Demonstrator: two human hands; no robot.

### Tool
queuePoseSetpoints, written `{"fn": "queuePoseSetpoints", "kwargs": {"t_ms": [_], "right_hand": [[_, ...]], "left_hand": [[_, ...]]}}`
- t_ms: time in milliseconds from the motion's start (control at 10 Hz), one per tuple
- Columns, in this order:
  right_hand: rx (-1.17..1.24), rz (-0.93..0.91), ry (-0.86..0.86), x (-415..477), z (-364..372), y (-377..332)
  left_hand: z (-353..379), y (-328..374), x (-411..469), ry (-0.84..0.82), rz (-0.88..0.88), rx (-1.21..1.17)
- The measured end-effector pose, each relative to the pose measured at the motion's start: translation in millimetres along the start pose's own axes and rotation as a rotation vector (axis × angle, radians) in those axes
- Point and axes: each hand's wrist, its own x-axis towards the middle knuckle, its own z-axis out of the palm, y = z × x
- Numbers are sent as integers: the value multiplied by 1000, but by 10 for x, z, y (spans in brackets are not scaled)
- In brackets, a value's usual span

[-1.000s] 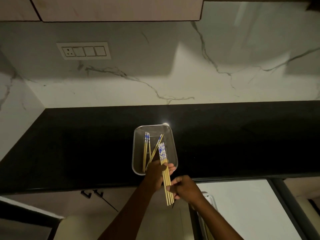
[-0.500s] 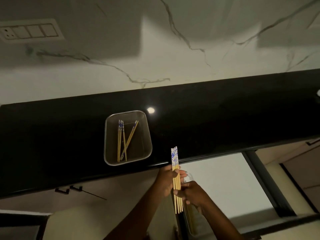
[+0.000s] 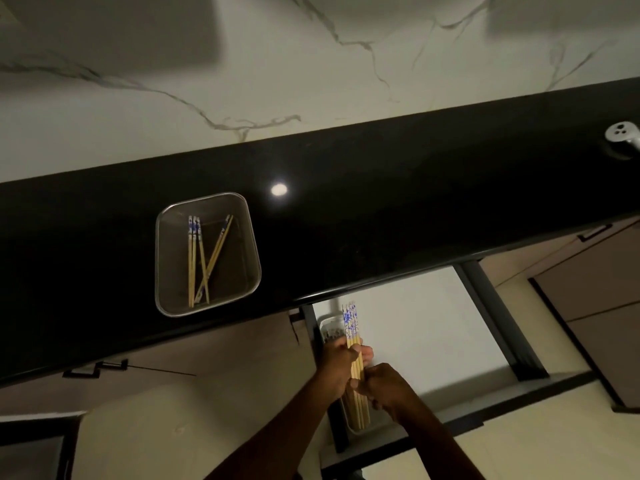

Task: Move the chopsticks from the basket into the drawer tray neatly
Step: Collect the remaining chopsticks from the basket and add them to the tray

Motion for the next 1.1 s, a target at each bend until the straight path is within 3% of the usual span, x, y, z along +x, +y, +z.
{"fn": "queuePoseSetpoints", "kwargs": {"t_ms": [100,200,400,500,600,700,800,900,1100], "right_hand": [[-109,-9,-1,51,-15,152],[-236,-4,0,146,-24,198],[-382,103,-20,376,49,131],[-356,143,-14,436,100,169],[-425,104,-18,507,192,214],[-409,53,-35,591,216,252],[-400,84,-63,681,266,306],[-545,67,-51,736,304,353],[-649,-49,-86,801,329,432]], "left_hand": [[13,-135,28,51,-29,63],[-29,-245,80,121,12,286],[-183,-367,92,298,449,886],[-243,-414,143,180,679,1246],[-298,-440,231,-14,727,1608],[-364,-476,340,-144,723,1780],[-370,-491,419,-208,732,1868],[-358,-511,488,-249,714,1938],[-366,-595,588,-264,713,2027]]}}
